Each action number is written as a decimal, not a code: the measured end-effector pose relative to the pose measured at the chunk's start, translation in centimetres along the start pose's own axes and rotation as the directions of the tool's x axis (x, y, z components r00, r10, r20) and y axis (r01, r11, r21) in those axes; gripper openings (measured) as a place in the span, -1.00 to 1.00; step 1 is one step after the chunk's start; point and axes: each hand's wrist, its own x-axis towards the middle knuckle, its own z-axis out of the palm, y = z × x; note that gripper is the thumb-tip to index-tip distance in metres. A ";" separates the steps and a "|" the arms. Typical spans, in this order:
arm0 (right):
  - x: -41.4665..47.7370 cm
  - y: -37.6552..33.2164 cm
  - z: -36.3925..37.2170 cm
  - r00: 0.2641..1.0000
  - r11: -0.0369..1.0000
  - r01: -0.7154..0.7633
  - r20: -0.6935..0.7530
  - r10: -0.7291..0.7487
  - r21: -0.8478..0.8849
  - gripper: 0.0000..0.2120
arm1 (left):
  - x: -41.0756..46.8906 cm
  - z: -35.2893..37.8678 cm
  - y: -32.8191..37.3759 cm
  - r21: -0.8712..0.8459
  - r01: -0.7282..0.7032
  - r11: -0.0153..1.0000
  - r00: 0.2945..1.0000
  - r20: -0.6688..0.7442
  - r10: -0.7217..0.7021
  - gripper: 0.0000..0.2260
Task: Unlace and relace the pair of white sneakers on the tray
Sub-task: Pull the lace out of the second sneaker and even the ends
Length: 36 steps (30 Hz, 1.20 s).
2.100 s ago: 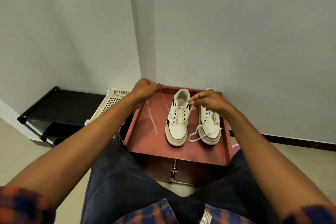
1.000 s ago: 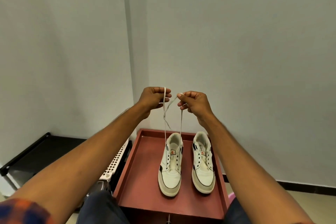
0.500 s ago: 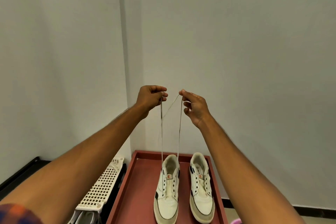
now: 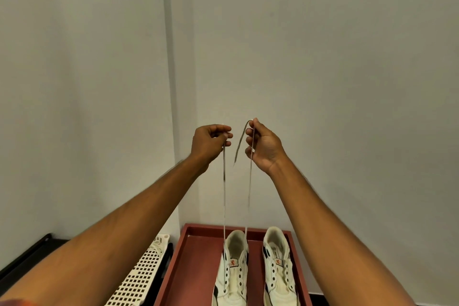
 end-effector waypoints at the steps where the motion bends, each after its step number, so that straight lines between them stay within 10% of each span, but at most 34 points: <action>1: 0.1 -0.1 0.0 1.000 1.000 -0.010 0.015 0.010 0.009 -0.83 | 0.1 0.1 0.1 0.002 -0.015 1.000 1.000 -0.001 0.015 -0.85; 13: 1.7 -2.4 1.8 0.996 0.995 0.076 0.034 -0.078 0.062 -0.83 | 1.3 0.0 1.2 0.001 -0.063 0.998 0.998 -0.002 0.063 -0.86; 22: 1.9 0.1 0.4 0.997 0.974 0.053 -0.039 -0.064 -0.221 -0.80 | 1.0 -0.6 0.5 0.072 -0.096 0.993 0.995 0.016 0.096 -0.81; 29: 0.0 11.3 -8.7 0.982 0.652 -0.114 -0.183 -0.038 -0.750 -0.84 | -2.1 -4.1 -8.0 0.431 -0.066 0.900 0.988 0.158 -0.003 -0.67; 36: -6.4 23.9 -15.6 0.956 0.443 -0.281 -0.207 0.209 -0.851 -0.71 | -10.1 -4.0 -20.4 0.723 -0.016 0.691 0.897 0.315 -0.309 -0.69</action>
